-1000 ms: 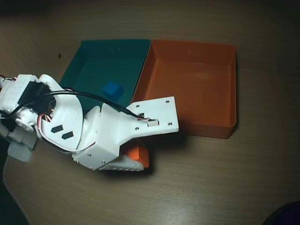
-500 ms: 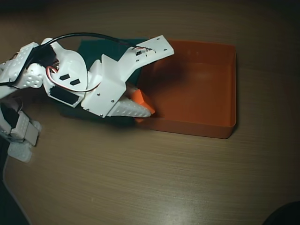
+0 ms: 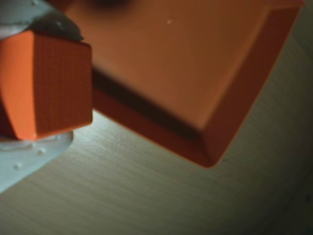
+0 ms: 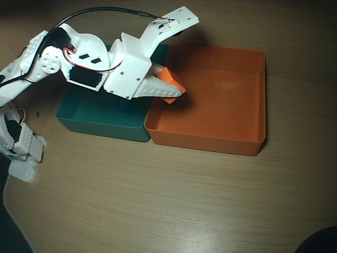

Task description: Grasp a cube and put it in the box.

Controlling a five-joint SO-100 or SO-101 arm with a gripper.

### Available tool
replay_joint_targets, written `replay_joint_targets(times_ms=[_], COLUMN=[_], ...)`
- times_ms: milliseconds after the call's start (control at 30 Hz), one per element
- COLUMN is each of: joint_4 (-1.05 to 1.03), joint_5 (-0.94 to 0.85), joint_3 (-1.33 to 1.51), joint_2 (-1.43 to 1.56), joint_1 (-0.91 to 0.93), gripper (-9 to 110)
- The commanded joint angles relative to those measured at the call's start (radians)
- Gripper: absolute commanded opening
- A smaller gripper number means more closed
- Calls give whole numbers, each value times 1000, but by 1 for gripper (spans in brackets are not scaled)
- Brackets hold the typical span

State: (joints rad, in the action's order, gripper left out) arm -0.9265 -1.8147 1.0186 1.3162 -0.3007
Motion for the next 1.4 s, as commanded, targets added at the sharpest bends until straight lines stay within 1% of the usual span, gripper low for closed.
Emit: replay_joint_targets(times_ms=[0,500,667,733,800,867,1100,1200,1267,1367], joint_4=[11,11,11,11,11,11,11,11,11,11], joint_5=[31,49,49,49,51,51,51,51,51,51], joint_3=[-150,-466,-561,-591,-612,-624,-621,-621,-621,-626], joint_2=[-29,-460,-561,-589,-604,-614,-614,-614,-614,-614], joint_1=[-20,-80,-81,-81,-81,-81,-77,-77,-75,-75], gripper=[-6,-6,-6,-4,1,8,41,51,56,57])
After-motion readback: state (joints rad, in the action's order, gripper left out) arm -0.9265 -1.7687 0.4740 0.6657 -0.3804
